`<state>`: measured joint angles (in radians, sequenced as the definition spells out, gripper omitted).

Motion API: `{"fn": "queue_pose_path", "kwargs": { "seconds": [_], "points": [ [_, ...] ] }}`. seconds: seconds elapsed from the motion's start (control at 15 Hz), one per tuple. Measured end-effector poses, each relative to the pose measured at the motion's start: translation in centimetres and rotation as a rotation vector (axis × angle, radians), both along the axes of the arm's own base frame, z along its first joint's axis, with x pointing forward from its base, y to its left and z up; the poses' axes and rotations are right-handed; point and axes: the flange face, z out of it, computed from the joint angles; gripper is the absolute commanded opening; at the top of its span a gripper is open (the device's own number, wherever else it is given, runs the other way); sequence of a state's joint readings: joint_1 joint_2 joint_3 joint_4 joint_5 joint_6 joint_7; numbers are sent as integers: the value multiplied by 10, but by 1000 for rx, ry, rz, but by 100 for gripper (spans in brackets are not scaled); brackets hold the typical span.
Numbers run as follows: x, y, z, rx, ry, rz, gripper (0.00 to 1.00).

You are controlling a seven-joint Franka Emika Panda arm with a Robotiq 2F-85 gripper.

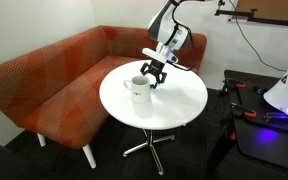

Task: Put the marker into the white mug.

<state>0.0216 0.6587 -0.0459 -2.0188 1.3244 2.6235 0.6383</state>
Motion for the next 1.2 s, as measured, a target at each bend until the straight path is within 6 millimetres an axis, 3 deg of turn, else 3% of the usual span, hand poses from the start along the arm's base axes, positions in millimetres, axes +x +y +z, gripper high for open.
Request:
{"fn": "queue_pose_path", "kwargs": {
  "seconds": [0.53, 0.8, 0.87, 0.93, 1.13, 1.2],
  "points": [
    [7, 7, -1, 7, -4, 0, 100],
    [11, 11, -4, 12, 2, -7, 87],
    [12, 12, -5, 13, 4, -9, 80],
    [13, 13, -6, 14, 4, -9, 83],
    [15, 14, -6, 14, 1, -8, 66],
    [16, 15, -6, 14, 0, -7, 51]
  ]
}}
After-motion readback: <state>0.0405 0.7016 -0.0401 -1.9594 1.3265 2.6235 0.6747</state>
